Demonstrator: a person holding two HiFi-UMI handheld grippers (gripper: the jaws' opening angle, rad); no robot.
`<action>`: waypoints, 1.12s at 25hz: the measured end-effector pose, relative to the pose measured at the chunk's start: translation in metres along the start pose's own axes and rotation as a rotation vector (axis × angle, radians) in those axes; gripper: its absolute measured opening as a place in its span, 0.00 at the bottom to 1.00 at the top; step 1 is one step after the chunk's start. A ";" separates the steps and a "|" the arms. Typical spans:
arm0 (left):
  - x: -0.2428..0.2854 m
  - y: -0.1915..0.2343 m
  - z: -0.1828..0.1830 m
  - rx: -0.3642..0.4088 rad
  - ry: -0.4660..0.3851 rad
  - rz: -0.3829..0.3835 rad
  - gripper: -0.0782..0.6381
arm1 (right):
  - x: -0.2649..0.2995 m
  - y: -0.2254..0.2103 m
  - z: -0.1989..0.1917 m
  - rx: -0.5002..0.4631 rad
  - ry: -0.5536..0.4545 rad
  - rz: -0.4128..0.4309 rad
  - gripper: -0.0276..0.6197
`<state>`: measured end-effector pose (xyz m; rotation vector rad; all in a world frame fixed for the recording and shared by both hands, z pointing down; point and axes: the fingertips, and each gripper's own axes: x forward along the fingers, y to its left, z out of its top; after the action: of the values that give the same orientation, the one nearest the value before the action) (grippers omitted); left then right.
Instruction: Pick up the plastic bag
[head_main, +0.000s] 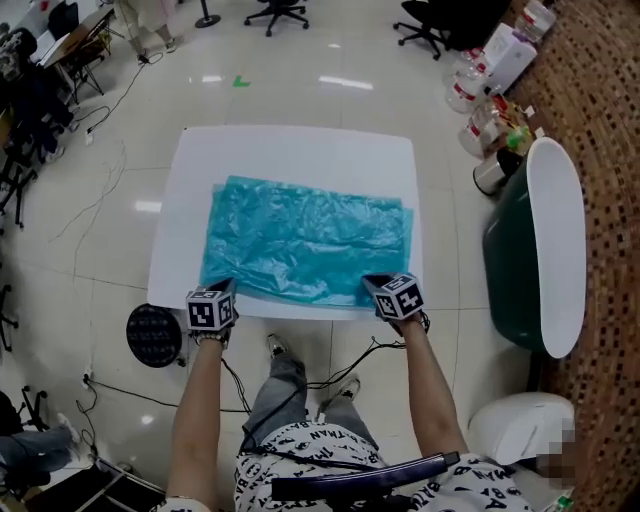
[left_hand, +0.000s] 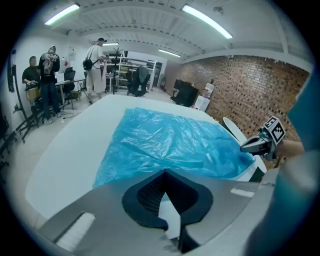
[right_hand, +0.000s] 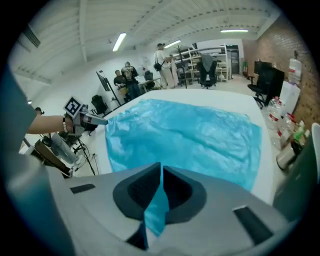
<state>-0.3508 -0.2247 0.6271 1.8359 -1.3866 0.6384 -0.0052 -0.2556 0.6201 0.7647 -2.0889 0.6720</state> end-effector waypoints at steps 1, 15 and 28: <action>0.004 0.002 0.000 0.005 0.006 0.001 0.10 | -0.006 -0.011 -0.019 0.015 0.043 -0.036 0.04; 0.034 0.000 0.007 0.055 0.126 -0.009 0.11 | -0.035 -0.061 -0.069 0.149 0.099 -0.176 0.04; 0.005 -0.008 0.008 -0.003 0.037 0.006 0.11 | -0.040 -0.069 -0.026 0.170 -0.023 -0.127 0.11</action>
<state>-0.3422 -0.2324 0.6239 1.8089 -1.3689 0.6698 0.0765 -0.2731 0.6151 0.9957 -2.0027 0.7806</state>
